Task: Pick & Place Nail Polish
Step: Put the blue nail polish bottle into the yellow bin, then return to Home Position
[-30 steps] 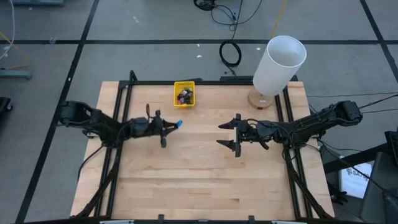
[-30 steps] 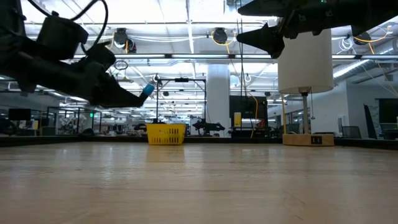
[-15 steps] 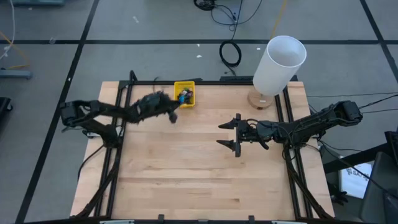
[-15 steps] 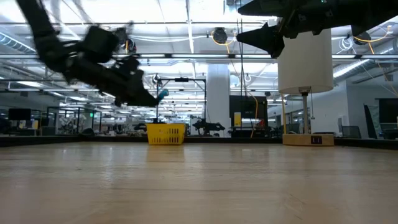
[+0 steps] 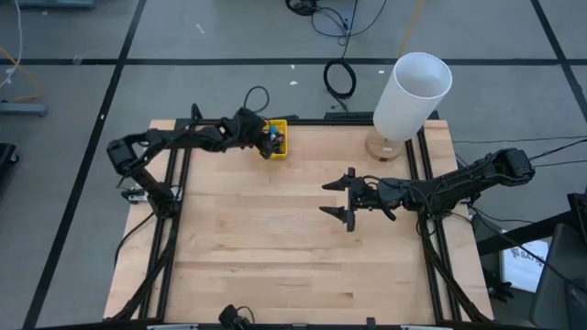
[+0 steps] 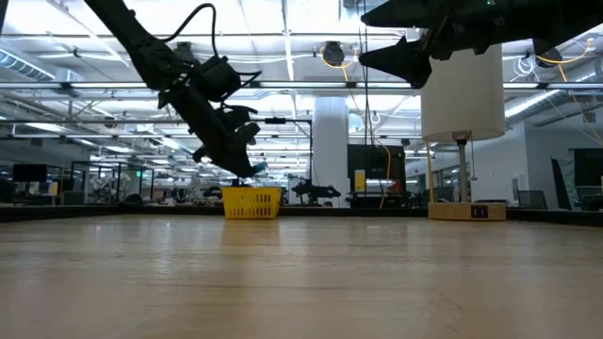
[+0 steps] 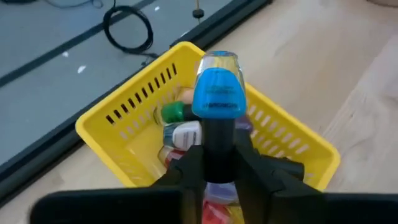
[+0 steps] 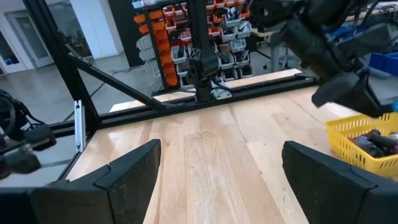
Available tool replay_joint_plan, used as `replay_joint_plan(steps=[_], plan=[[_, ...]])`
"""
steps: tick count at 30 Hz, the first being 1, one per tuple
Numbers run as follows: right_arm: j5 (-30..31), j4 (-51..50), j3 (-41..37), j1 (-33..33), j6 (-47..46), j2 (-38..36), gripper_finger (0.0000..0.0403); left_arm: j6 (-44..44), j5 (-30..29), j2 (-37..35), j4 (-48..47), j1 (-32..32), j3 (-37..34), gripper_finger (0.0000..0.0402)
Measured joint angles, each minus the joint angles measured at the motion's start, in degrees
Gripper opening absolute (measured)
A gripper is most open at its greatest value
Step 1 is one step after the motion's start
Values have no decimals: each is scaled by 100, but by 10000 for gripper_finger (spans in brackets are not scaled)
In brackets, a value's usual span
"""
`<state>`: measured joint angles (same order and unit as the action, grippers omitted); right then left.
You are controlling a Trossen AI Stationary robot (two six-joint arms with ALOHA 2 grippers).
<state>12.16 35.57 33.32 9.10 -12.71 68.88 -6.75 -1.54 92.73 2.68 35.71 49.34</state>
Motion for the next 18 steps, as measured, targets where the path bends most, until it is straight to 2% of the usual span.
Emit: replay_joint_plan(steps=[6, 9, 14, 18], plan=[[0, -72, 0, 0, -7, 1, 320, -114, -31, -95, -498, 25, 86, 164], [-15, -48, 0, 0, 14, 0, 320, -21, 1, -103, -697, 21, 93, 205], [-7, -72, 0, -27, 46, -1, 320, -176, 43, -491, -1541, 17, 86, 243], [-8, -467, 0, -89, 223, -200, 320, 41, 470, -1240, -2363, -99, -63, 257]])
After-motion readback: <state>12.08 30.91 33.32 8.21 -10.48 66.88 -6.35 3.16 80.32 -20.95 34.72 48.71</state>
